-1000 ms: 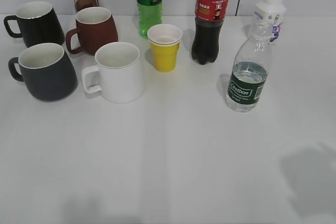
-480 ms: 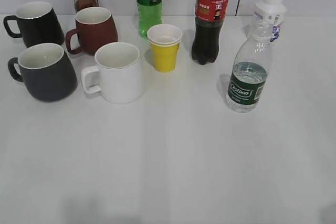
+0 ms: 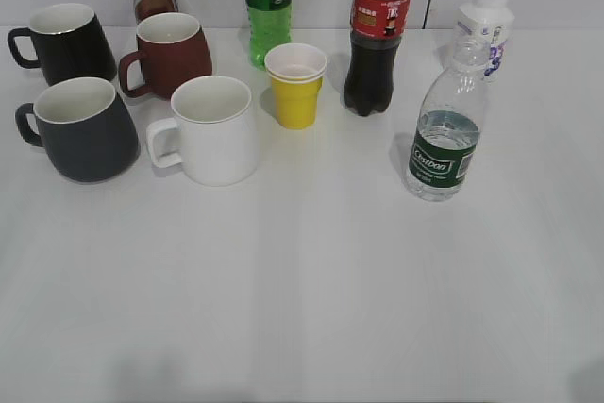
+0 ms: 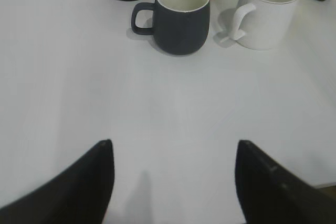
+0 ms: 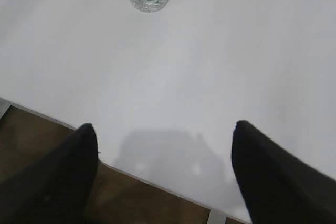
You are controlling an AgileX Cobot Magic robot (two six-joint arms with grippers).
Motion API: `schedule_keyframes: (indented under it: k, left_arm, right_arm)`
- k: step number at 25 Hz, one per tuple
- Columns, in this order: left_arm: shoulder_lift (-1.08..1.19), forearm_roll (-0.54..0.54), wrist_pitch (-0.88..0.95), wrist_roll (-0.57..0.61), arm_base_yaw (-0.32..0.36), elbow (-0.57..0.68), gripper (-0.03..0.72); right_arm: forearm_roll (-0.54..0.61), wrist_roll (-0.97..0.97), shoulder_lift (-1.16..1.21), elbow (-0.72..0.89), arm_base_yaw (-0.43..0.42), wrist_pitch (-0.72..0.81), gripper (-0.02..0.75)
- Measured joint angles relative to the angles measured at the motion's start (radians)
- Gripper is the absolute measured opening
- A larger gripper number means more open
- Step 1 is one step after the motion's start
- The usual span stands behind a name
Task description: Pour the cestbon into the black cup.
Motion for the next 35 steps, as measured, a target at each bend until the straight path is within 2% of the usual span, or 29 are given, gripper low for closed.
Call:
schedule_keyframes:
  k: [5, 7, 12, 15, 35]
  left_arm:
    - [0.0, 0.0, 0.0, 0.001, 0.009, 0.0, 0.506]
    - [0.0, 0.0, 0.0, 0.001, 0.041, 0.0, 0.502]
    - [-0.055, 0.0, -0.003, 0.002, 0.177, 0.003, 0.491]
    - [-0.061, -0.002, -0.005, 0.002, 0.208, 0.005, 0.489]
    - [-0.061, -0.003, -0.006, 0.002, 0.207, 0.005, 0.439]
  right_arm:
    - [0.001, -0.002, 0.0, 0.0, -0.021, -0.003, 0.594]
    - [0.002, -0.002, 0.0, 0.0, -0.076, -0.003, 0.594]
    - [0.002, -0.002, -0.072, 0.0, -0.254, -0.003, 0.593]
    - [0.0, -0.002, -0.126, 0.0, -0.305, -0.002, 0.593]
    - [0.0, -0.002, -0.131, 0.0, -0.318, -0.003, 0.593]
